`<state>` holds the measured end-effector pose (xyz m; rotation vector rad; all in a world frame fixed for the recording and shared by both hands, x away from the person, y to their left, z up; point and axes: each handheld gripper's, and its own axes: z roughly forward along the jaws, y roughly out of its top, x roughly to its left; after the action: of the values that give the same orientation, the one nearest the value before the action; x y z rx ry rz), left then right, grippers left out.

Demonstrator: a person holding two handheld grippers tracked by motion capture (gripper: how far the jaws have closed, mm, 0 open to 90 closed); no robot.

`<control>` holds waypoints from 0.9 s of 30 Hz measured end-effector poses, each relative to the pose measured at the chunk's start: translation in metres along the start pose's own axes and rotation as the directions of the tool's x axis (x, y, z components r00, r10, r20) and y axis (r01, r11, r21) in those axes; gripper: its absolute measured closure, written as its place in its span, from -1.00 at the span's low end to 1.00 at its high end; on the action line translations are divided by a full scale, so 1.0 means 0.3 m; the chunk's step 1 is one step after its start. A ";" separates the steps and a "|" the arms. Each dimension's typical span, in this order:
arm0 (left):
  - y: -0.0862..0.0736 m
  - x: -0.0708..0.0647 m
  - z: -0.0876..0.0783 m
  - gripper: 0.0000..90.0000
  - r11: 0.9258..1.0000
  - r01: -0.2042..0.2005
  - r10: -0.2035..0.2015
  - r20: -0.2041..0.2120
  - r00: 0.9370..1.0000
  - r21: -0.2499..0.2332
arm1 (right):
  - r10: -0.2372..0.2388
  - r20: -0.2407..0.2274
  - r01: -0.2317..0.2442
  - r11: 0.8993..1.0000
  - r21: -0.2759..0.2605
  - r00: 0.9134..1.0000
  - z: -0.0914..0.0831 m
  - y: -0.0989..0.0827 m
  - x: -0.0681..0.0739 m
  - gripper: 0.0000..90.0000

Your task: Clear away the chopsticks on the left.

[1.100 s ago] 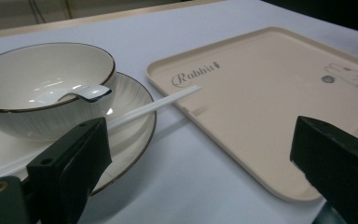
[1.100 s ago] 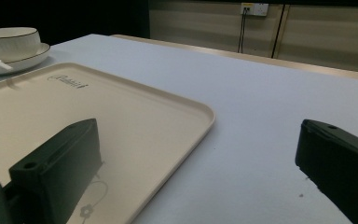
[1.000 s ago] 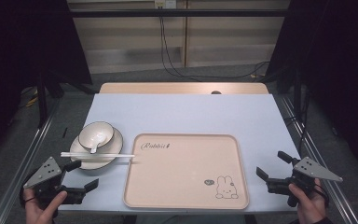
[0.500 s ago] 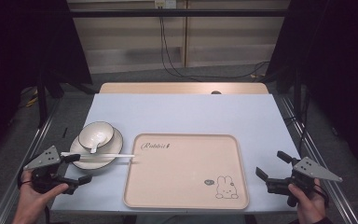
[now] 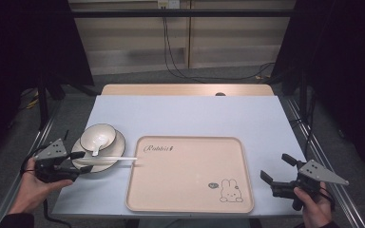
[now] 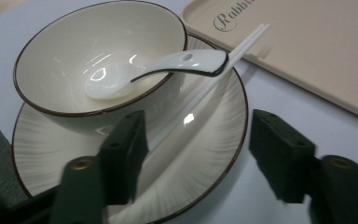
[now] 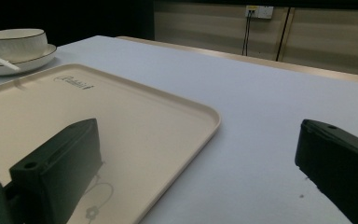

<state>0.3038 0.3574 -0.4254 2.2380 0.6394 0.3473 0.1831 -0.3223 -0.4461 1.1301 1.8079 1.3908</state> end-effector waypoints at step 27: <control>-0.017 0.060 0.051 0.46 0.996 -0.082 0.082 0.011 0.997 0.041 | -0.004 -0.012 0.004 1.000 0.002 1.000 0.002 -0.001 0.003 -1.00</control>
<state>0.3238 0.3609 -0.4386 2.3086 0.5556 0.3675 0.1830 -0.3214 -0.4466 1.1205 1.8195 1.3963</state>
